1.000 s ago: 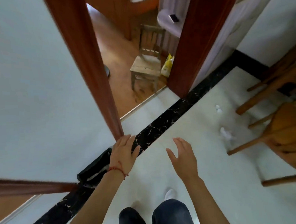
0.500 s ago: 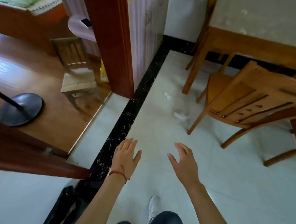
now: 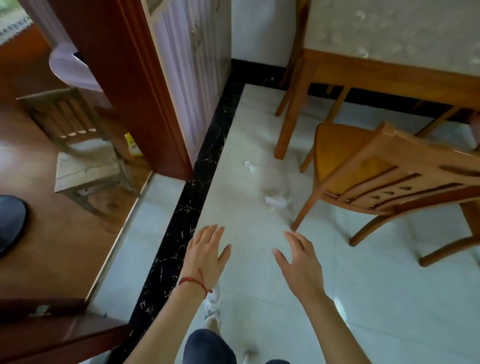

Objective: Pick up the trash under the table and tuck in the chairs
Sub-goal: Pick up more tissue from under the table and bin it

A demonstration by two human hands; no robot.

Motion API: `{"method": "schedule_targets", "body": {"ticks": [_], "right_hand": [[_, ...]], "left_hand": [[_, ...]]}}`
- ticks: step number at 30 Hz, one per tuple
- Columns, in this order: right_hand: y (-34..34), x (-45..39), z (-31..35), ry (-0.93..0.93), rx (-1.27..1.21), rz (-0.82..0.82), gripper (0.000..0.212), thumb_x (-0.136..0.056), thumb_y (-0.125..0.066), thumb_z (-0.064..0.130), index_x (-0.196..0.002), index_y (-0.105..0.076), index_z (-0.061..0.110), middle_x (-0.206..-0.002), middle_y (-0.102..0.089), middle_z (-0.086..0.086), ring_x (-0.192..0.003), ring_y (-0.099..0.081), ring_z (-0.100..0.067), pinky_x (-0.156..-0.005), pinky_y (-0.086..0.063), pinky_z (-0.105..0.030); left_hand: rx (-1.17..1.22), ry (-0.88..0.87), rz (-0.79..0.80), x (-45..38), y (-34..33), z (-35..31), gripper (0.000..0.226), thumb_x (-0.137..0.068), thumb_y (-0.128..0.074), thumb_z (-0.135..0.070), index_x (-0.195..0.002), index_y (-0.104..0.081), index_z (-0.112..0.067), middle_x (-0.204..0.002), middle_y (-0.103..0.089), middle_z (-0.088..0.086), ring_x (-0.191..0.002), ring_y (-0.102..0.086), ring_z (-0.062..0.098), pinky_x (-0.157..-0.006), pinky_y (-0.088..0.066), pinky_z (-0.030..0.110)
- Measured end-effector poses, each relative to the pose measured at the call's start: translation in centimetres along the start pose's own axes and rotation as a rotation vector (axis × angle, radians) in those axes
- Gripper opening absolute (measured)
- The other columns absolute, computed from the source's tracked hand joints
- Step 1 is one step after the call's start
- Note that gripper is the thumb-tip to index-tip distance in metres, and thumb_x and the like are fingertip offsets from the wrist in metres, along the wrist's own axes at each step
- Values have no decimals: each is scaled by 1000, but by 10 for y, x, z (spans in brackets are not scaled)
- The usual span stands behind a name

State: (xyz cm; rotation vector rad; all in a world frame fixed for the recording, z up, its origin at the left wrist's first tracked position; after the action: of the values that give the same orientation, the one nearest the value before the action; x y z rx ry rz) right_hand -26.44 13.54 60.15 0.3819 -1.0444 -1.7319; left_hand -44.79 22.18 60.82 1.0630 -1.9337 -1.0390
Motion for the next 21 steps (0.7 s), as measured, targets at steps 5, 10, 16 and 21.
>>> {"method": "schedule_targets", "body": {"ticks": [5,10,16,21], "right_hand": [[2,-75,23,-48,13,-21,52,-93,-46,38,-139,-35,16,-147,-34,0,-136,-29,-14,-106,-32,-29],[9,-146,52,-68,-27,-46,54,-92,-49,37,-139,-34,17,-147,-34,0,-136,-29,-16,-106,-33,-31],[23,-199,56,-114,-71,-132,53,-89,-53,36,-137,-39,17,-144,-40,-3,-134,-35,-19,-103,-38,-32],[32,-252,34,-167,-66,-127,53,-88,-54,38,-134,-42,17,-142,-43,-7,-130,-41,-23,-97,-44,-33]], "left_hand": [[1,-66,11,-88,17,10,69,-81,-22,-51,-125,-51,-7,-130,-55,13,-125,-46,30,-103,-37,44],[-39,-125,33,-168,39,19,61,-82,-29,-47,-119,-57,-6,-121,-62,13,-117,-54,32,-96,-44,45],[-10,-140,58,-241,45,16,47,-90,-50,-31,-130,-45,-7,-137,-48,13,-132,-37,29,-109,-29,40],[-29,-171,86,-302,37,-4,48,-89,-52,-29,-131,-44,-8,-137,-47,13,-132,-36,29,-109,-28,40]]}}
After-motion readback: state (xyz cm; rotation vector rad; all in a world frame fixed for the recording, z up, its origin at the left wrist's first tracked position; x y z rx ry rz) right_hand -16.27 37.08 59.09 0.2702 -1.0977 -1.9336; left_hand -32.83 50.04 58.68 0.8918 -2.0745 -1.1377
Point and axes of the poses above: each hand's wrist, its own x-axis away from the middle knuckle, its own y-axis out of the back of the hand, z = x × y, the point moved 9 cm from there along -x, towards the middle knuckle
